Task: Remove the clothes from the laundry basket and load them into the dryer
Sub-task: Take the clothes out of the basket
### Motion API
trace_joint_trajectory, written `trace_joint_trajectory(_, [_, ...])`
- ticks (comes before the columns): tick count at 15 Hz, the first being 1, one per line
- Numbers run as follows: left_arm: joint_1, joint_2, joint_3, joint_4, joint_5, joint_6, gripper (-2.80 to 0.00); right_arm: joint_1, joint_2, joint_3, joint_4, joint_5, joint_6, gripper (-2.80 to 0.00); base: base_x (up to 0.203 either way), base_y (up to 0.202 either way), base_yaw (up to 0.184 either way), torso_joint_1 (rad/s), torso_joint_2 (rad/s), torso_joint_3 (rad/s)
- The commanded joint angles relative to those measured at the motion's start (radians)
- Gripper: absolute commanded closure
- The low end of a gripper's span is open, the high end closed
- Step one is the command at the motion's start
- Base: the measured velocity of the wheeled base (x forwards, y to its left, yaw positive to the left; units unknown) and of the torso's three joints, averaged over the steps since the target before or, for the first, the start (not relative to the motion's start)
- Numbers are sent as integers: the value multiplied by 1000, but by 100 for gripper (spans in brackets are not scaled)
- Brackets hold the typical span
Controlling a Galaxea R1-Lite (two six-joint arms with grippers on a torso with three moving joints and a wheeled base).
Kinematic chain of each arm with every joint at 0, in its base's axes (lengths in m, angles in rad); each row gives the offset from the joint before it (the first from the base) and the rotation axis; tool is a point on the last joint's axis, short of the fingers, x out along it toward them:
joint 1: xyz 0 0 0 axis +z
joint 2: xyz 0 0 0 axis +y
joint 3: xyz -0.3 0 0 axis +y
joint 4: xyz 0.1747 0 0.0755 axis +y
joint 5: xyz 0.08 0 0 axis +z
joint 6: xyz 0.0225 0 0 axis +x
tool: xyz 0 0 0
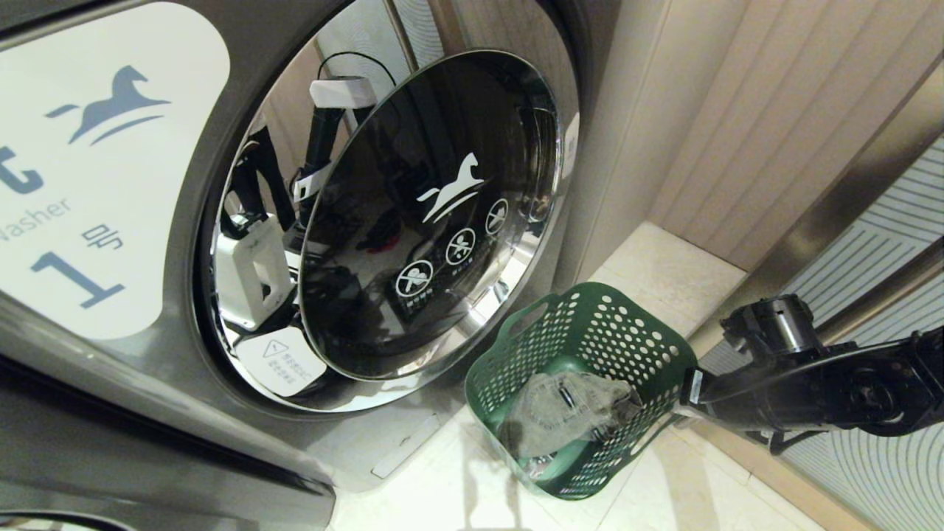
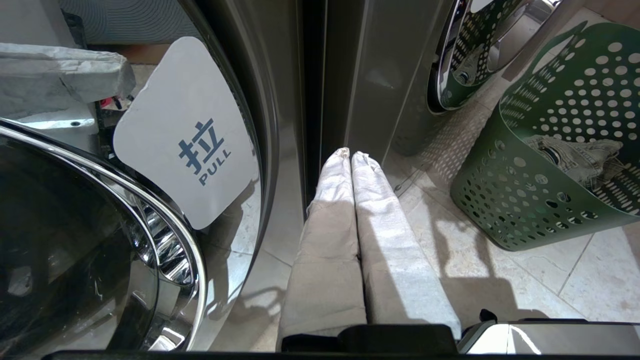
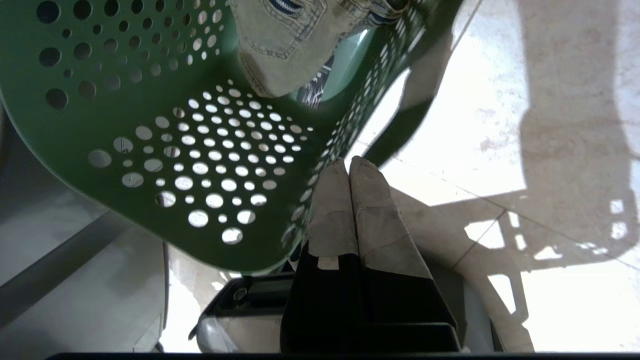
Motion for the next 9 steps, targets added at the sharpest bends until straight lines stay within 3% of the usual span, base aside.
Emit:
trace_joint_trajectory(1, [0, 0, 2, 0, 1, 0, 0, 5, -69, 13, 21, 3, 1, 0, 0, 0, 0, 0, 0, 0])
trace_joint_trajectory(9, [0, 0, 2, 0, 1, 0, 0, 17, -275, 214, 56, -35, -24, 0, 0, 0, 0, 0, 0, 0])
